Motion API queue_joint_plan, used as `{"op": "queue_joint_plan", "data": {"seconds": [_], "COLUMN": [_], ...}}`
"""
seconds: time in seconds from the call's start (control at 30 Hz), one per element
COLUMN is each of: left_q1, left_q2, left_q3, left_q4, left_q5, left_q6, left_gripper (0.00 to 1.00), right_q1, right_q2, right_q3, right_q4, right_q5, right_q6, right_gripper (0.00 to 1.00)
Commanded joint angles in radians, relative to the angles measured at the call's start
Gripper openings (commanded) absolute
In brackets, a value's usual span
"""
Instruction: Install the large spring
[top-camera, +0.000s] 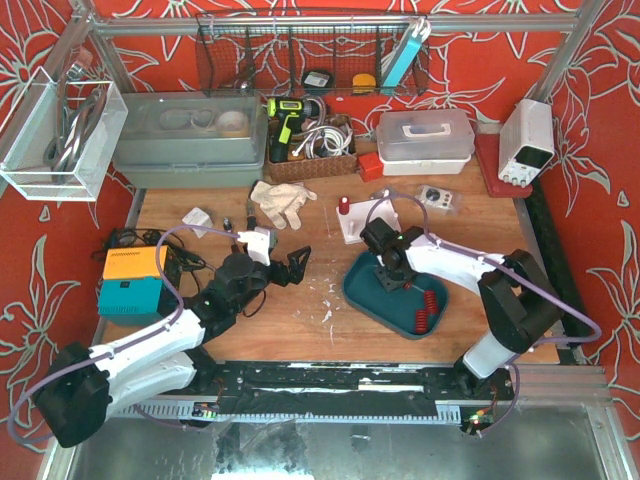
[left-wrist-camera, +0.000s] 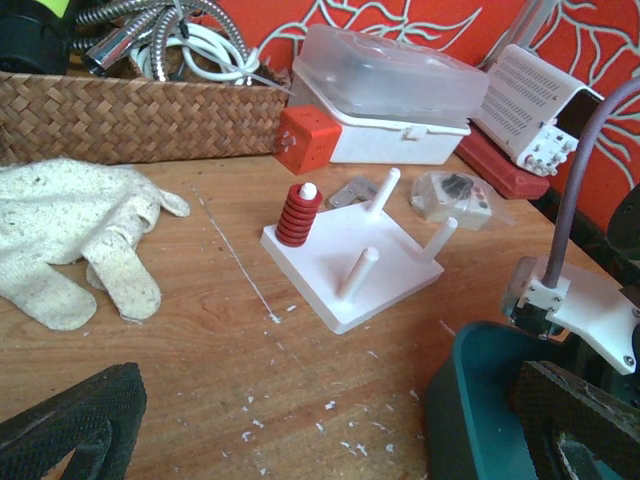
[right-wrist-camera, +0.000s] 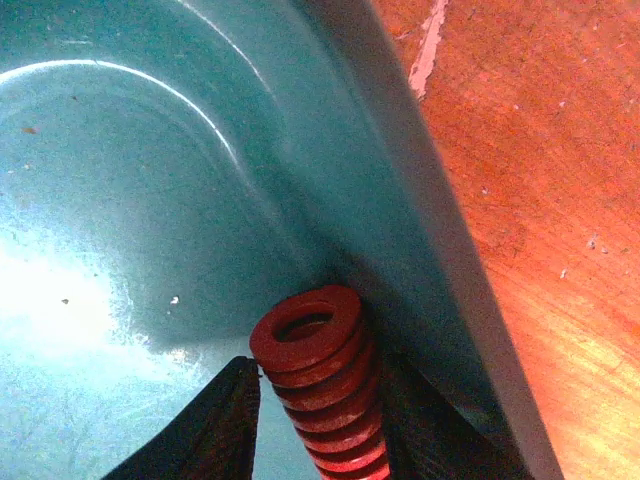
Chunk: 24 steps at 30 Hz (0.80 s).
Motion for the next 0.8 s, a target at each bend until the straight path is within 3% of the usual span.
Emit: {"op": "queue_joint_plan", "data": {"seconds": [0.0, 0.37, 0.57, 0.77], "left_q1": [-0.006, -0.006, -0.006, -0.006], "left_q2": [0.008, 0.02, 0.03, 0.011], "left_q3": [-0.006, -0.008, -0.008, -0.046], "left_q4": [0.034, 0.034, 0.027, 0.071], "left_q5": [-0.025, -0.04, -0.055, -0.038], "left_q6": [0.01, 0.013, 0.0, -0.024], "left_gripper": [1.0, 1.0, 1.0, 1.0], "right_q1": [-0.004, -0.004, -0.005, -0.003], "right_q2": [0.048, 0.138, 0.122, -0.012], "right_q3": [0.028, 0.041, 0.043, 0.041], "right_q4": [-0.026, -0.014, 0.007, 0.026], "right_q5": [0.011, 0.006, -0.017, -0.039], "right_q6": [0.005, -0.004, -0.007, 0.021], "right_gripper": [0.38, 0.39, 0.24, 0.08]}}
